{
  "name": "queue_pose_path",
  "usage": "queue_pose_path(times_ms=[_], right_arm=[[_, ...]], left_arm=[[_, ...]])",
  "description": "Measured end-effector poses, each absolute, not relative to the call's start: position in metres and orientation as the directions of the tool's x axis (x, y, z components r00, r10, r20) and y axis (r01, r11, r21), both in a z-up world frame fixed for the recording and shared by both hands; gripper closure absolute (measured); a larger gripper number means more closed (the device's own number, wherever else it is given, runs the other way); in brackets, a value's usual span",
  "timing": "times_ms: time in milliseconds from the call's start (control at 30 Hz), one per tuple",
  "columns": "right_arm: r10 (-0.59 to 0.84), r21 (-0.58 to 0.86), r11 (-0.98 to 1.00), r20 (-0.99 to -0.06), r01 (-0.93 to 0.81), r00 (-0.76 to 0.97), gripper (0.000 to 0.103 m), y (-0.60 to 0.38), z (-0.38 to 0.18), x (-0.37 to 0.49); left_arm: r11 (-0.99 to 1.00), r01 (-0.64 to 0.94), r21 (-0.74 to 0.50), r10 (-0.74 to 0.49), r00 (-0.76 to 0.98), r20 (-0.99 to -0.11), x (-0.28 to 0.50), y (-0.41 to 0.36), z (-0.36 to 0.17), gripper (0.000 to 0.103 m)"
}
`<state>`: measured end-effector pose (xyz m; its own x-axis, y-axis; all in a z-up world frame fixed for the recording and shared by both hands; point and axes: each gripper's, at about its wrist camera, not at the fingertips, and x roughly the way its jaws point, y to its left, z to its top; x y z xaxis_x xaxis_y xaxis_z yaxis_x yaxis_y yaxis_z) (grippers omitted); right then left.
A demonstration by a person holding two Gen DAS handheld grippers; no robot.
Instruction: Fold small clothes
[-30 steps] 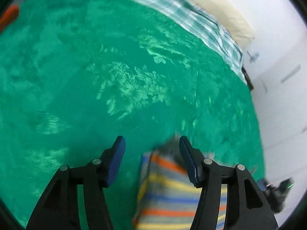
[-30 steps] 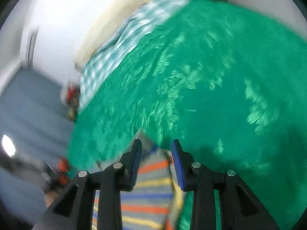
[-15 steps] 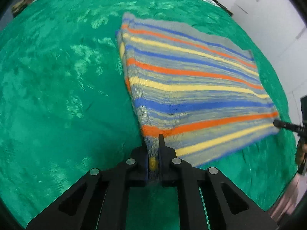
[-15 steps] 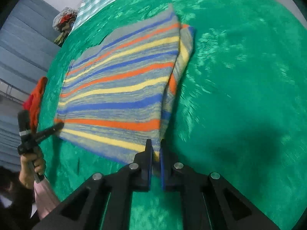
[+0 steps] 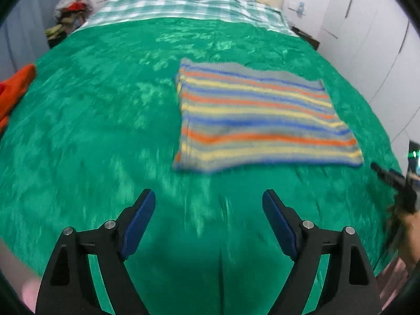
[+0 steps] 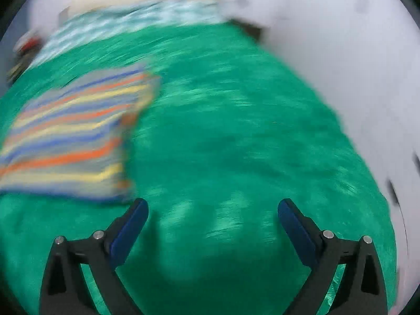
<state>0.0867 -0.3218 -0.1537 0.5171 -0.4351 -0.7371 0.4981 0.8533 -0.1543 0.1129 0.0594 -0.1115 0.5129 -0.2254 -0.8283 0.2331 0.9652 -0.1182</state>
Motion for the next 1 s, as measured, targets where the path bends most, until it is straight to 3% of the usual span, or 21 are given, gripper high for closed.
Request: queue_pose_path(times_ms=[67,133,333,733,1000], right_arm=[[-0.504,-0.175,0.801,-0.712,0.572,0.489,0.000,-0.338,-0.169,0.092],[-0.485,-0.188,0.802,-0.759,0.567,0.434,0.000,-0.348,-0.196,0.103],[-0.448,-0.109,0.812,-0.746,0.573,0.493,0.000,-0.359,-0.191,0.090],[-0.463,-0.121,0.807,-0.738,0.578,0.491,0.000,-0.354,-0.194,0.092],[-0.461,-0.122,0.809,-0.739,0.575,0.492,0.000,-0.355,-0.193,0.092]], left_arm=[[0.972,0.189,-0.137,-0.215,0.493,-0.843,0.101,0.054,-0.117,0.018],[0.979,0.141,-0.148,-0.197,0.474,-0.858,0.086,0.047,-0.118,0.018],[0.983,0.063,-0.172,-0.180,0.514,-0.839,0.050,0.037,-0.088,0.018],[0.971,0.198,-0.131,-0.221,0.553,-0.804,0.052,-0.005,-0.063,0.015],[0.941,0.335,-0.043,-0.207,0.473,-0.856,0.082,-0.088,-0.033,0.016]])
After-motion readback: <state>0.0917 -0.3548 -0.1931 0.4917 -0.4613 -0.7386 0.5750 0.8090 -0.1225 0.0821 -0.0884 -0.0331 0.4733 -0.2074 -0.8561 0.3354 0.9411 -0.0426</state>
